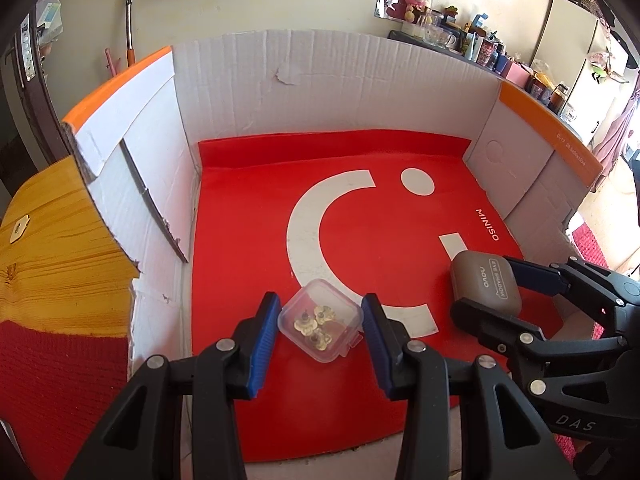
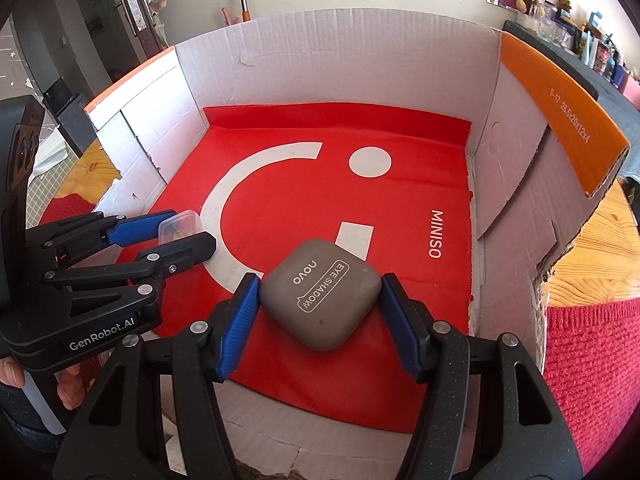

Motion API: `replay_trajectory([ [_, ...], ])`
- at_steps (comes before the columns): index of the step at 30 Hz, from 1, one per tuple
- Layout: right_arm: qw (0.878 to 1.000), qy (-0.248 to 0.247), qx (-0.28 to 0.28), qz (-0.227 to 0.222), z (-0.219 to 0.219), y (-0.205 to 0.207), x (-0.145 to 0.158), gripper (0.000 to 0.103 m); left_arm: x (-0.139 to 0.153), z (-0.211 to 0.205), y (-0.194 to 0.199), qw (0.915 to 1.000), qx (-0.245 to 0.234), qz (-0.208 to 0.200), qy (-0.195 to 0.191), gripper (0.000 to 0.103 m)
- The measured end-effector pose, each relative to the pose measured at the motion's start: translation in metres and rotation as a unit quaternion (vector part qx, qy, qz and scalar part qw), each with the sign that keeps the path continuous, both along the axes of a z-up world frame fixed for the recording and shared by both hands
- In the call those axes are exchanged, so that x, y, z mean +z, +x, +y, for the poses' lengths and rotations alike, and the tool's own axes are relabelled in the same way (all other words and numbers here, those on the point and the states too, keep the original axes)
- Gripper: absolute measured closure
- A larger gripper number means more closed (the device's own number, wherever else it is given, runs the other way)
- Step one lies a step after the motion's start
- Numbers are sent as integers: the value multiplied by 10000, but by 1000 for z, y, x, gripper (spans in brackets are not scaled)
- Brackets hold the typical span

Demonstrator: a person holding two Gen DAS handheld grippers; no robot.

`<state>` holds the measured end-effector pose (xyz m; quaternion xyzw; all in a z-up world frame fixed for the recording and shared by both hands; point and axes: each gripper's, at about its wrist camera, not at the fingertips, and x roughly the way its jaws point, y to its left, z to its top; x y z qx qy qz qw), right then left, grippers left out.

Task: Organize objects
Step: 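Lower the items onto the red sheet and open both tools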

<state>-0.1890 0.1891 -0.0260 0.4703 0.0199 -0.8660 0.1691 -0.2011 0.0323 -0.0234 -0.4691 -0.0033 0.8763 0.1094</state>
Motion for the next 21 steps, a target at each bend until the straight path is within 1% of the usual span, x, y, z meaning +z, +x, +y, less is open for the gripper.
replay_trajectory([
  [12, 10000, -36, -3, 16, -2, -1, -1, 43, 3, 0, 3, 10000, -44, 32, -10, 51],
  [18, 9999, -82, -16, 122, -3, 2, 1, 42, 6, 2, 8, 9999, -47, 89, -6, 48],
  [21, 9998, -90, -10, 172, -6, 5, 4, 40, 9, 3, 11, 9999, -53, 123, -3, 46],
])
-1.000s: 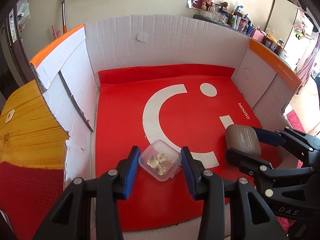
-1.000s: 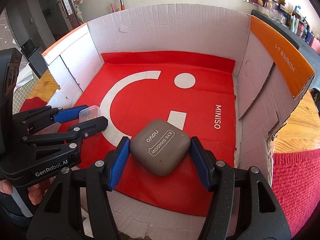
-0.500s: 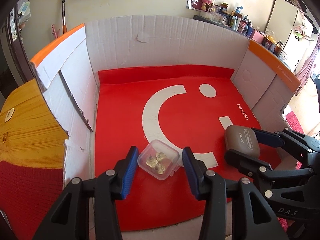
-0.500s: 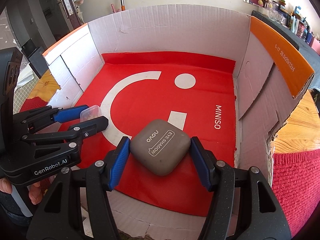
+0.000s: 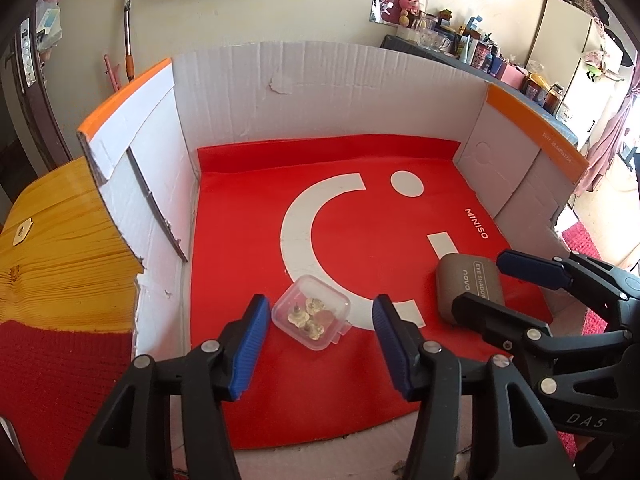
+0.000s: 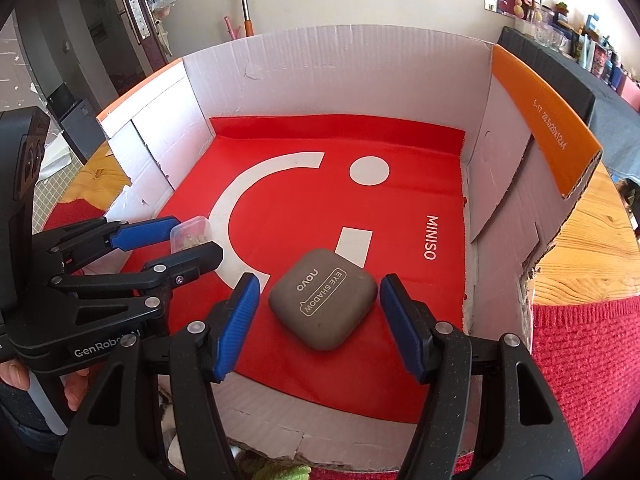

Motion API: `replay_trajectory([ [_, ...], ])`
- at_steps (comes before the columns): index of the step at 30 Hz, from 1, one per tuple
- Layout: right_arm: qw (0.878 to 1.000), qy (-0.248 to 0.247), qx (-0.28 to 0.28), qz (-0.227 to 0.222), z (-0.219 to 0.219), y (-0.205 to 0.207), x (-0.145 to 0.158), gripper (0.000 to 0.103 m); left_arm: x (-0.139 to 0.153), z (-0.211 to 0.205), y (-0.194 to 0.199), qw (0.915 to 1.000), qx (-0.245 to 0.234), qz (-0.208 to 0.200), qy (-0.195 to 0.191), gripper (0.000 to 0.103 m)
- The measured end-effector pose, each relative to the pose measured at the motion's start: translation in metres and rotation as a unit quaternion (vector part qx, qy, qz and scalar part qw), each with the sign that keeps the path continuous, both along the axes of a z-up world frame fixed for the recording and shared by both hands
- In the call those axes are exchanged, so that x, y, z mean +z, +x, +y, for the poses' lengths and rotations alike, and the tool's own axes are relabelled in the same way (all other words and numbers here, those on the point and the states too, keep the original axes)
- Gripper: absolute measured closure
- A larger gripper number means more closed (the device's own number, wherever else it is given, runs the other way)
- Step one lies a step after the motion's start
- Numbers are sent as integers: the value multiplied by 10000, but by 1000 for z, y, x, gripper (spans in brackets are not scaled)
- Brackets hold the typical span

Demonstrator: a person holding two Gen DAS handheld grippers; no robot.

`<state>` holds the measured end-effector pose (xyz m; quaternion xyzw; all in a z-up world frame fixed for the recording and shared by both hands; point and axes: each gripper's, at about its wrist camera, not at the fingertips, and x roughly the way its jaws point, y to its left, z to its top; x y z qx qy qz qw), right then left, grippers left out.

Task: Organize objects
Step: 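Lower the items onto the red sheet and open both tools, then lift both open tools out of the box back over the item pile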

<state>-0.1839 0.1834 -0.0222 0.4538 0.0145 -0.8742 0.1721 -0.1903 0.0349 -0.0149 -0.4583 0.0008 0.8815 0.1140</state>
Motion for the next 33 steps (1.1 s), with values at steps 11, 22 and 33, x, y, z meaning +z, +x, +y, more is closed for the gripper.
replay_trajectory([
  [11, 9998, -22, -58, 168, 7, 16, 13, 33, 13, -2, 17, 9995, 118, 261, -92, 29],
  [22, 9994, -75, -152, 286, 14, 35, 24, 24, 21, -13, 33, 9991, 248, 354, -2, 22],
  [33, 9988, -116, -236, 416, 20, 53, 32, 11, 29, -15, 50, 9983, 261, 527, 11, 11],
])
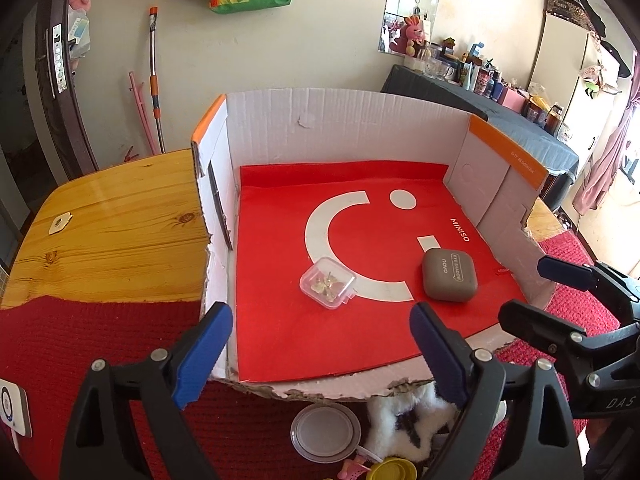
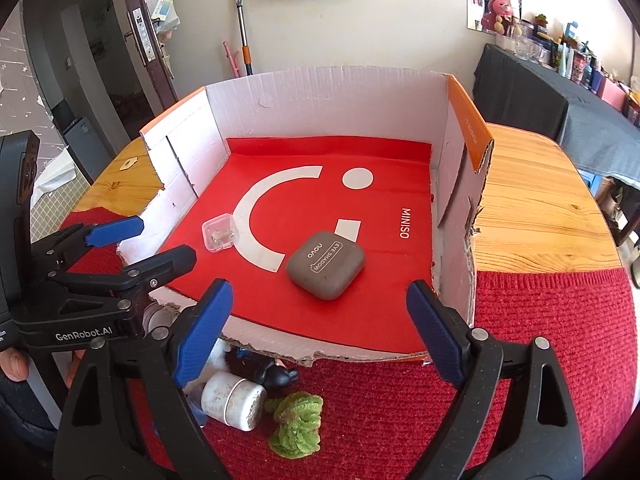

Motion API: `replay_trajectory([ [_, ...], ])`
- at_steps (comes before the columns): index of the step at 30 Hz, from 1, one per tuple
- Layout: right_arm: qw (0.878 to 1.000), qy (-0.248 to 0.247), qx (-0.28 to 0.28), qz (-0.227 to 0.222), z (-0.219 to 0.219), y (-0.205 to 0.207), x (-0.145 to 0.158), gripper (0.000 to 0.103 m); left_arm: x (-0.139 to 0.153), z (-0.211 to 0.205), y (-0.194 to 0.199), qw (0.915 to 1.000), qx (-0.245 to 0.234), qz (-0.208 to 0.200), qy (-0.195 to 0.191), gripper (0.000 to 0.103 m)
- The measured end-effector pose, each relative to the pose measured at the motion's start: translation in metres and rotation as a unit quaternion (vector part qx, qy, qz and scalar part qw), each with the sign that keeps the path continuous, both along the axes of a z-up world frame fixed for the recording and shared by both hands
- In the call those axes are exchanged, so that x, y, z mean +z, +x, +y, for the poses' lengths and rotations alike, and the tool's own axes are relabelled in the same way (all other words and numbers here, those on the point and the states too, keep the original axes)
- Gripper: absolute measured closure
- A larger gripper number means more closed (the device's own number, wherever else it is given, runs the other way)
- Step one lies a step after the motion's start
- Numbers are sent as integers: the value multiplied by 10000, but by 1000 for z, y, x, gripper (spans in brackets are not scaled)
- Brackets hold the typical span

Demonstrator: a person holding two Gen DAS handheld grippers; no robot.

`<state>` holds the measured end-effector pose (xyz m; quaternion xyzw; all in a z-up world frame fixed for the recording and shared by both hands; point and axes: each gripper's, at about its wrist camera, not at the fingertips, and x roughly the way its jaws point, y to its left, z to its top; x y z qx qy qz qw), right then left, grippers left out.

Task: Organize objects
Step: 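Lift both open tools out of the box back over the item pile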

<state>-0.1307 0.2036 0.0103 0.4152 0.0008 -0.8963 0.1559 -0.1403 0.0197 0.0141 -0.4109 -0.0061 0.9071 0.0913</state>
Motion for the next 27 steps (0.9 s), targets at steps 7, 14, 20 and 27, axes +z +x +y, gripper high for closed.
replay_trajectory([
  [7, 9999, 6, -16, 99, 2, 11, 6, 2, 5, -1, 14, 9999, 10, 119, -34, 3],
  [14, 9999, -50, -1, 139, 4, 21, 9, 0, 9, -3, 25, 9998, 17, 199, -10, 0],
  [20, 9998, -71, -3, 175, 6, 30, 12, 0, 9, -7, 32, 9998, 93, 179, 33, 0],
  [27, 9997, -69, 17, 220, 6, 42, 13, 0, 9, -10, 41, 9997, 128, 183, 46, 0],
])
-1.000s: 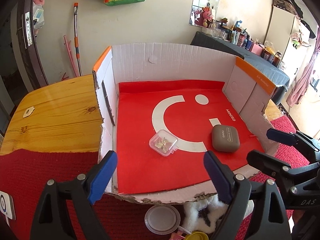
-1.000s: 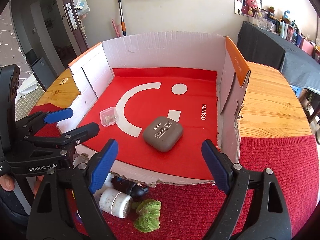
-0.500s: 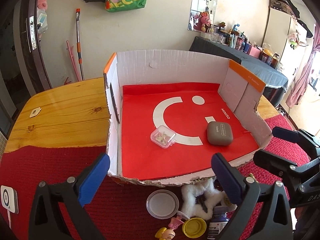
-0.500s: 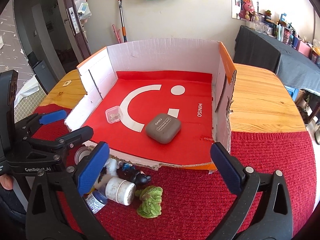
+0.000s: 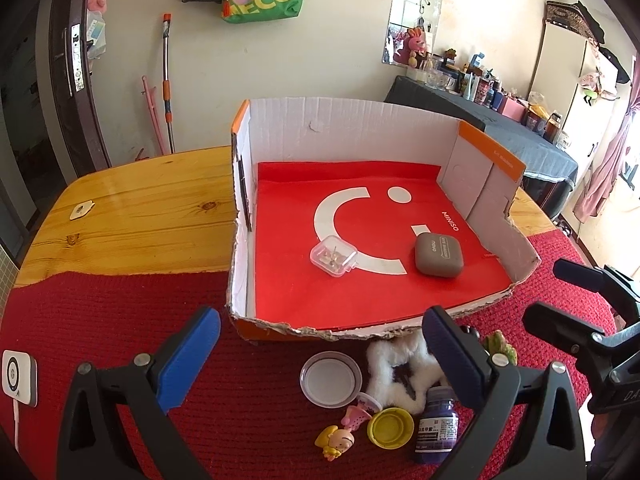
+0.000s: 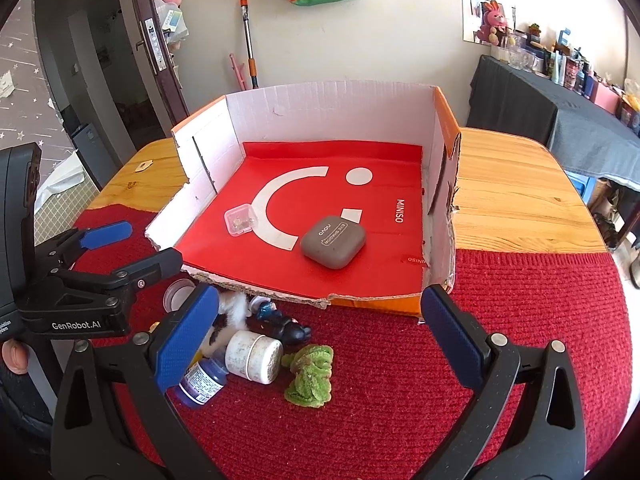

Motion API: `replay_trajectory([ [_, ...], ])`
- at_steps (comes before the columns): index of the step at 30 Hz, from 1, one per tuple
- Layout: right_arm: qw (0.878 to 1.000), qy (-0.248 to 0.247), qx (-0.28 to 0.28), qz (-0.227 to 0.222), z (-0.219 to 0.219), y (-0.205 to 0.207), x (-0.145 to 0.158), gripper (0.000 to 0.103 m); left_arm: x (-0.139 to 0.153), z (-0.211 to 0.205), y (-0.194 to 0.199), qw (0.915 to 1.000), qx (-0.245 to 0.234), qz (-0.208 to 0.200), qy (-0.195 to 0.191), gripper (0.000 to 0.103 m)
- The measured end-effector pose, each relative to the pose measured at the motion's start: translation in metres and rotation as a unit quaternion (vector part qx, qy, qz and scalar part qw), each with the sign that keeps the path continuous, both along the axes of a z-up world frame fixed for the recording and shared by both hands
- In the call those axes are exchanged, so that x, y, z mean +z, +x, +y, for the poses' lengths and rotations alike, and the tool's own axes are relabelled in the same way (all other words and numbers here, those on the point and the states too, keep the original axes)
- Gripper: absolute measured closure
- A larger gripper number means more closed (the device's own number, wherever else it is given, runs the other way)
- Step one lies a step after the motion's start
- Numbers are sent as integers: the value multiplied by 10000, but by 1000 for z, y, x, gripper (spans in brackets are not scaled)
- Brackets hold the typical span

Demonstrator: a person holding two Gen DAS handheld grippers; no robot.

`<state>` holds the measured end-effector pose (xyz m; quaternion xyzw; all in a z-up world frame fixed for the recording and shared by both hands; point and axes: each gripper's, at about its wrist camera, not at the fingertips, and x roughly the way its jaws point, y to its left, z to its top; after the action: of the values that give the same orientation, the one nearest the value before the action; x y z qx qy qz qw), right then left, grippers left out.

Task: Organize objects
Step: 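Lift both open tools out of the box back over the item pile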

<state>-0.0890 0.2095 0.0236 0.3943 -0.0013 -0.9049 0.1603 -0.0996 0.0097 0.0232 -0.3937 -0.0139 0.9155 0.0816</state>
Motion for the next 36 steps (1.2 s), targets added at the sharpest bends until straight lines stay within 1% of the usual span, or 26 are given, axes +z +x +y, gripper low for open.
replay_trajectory([
  [14, 10000, 36, 28, 37, -1, 25, -4, 0, -3, 1, 24, 9999, -38, 101, 14, 0],
  [18, 10000, 46, 18, 51, -1, 30, -5, 2, -5, 0, 31, 9999, -57, 94, 22, 4],
  [20, 10000, 32, 27, 37, -1, 33, -7, 5, -7, 1, 33, 9999, -77, 71, 31, 6],
  [22, 10000, 23, 42, 20, -2, 37, -9, 10, -9, 2, 37, 9999, -96, 60, 31, 7],
  [24, 10000, 25, 49, 8, -2, 41, -11, 11, -11, 2, 41, 9999, -115, 61, 37, 10],
  [29, 10000, 40, 65, -42, -2, 49, -17, 21, -17, 1, 47, 9999, -134, 12, 68, 16],
  [32, 10000, 47, 41, -73, -1, 52, -21, 28, -21, 0, 50, 9998, -155, -35, 90, 21],
  [34, 9999, 40, 21, -100, 0, 52, -23, 37, -23, -1, 52, 9998, -168, -58, 96, 24],
  [36, 9999, 36, 24, -119, 0, 54, -25, 41, -25, -2, 54, 9998, -179, -64, 103, 27],
])
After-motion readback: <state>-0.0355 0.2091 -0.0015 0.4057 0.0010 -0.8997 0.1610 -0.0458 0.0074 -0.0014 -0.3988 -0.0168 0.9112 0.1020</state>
